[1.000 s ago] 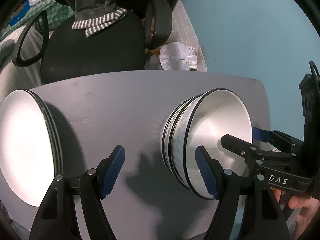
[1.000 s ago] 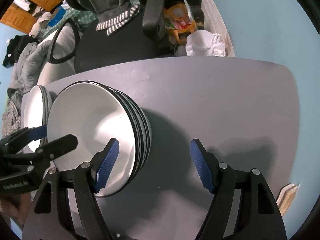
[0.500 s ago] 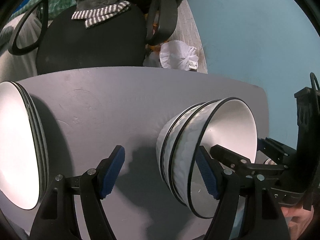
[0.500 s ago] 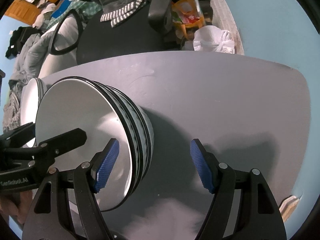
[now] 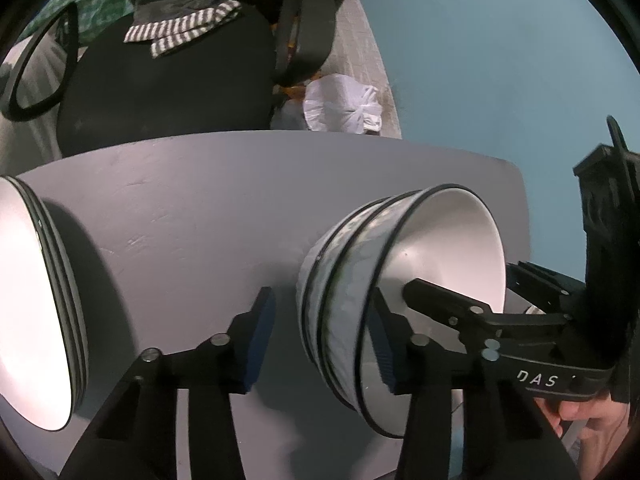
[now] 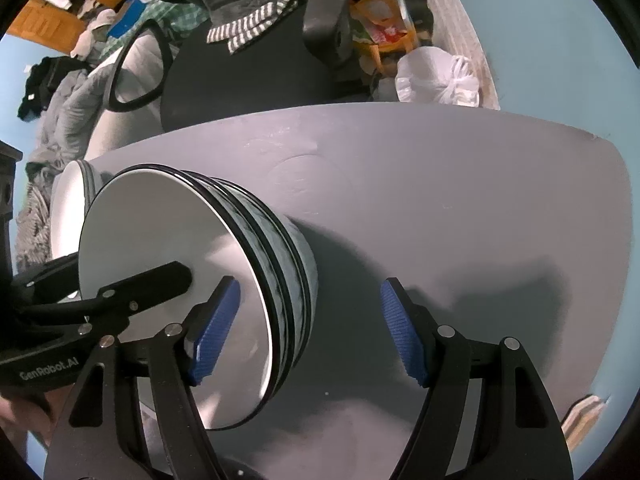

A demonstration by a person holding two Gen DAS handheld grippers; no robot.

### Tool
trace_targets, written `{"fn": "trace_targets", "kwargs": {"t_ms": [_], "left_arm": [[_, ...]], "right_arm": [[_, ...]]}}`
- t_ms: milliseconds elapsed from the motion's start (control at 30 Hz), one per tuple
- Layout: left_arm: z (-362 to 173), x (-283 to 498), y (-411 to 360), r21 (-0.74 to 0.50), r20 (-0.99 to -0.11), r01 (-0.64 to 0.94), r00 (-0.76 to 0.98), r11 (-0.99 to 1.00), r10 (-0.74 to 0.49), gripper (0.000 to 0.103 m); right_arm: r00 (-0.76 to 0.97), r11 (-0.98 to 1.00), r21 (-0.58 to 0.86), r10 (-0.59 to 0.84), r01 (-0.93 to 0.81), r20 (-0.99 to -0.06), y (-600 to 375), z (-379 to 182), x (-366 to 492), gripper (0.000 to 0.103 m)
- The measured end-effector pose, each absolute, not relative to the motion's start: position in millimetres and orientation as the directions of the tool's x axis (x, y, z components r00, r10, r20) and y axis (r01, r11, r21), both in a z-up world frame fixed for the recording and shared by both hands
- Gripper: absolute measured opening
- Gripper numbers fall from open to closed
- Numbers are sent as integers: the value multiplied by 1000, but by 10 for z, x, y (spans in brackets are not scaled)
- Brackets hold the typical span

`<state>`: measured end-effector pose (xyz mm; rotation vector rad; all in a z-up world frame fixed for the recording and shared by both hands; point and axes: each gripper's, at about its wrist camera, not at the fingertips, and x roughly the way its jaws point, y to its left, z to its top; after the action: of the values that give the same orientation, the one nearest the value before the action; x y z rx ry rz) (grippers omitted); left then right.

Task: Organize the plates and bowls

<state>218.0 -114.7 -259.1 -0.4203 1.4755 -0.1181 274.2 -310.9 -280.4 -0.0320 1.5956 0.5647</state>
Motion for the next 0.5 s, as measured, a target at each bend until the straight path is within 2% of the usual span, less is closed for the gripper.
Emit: {"fn": "trace_targets", "kwargs": {"t_ms": [100,333,400,500], "left_arm": [[-2577,2197,-1180,-358,-933,-158,101,920,-346,36],[-2588,2214,-1159,-370,-928,-151,98,917,-358,35],[-2599,2227,-1146,-376,-926,-152,96,914,-365,35],[-2600,2236,-1139,-373,-927,-149,92,916,-363,33]], "right_arm": [[-126,870,345,321,-353,-939,-3086,-2801,2741,71],[-155,841,412,381,-352,-911,-3039,-2781,2747,42],[-151,842,407,378,-355,-913,-3027,-2774,2739,42],[-140,844,407,383,-350,-913,-3049,-2769,2735,36]]}}
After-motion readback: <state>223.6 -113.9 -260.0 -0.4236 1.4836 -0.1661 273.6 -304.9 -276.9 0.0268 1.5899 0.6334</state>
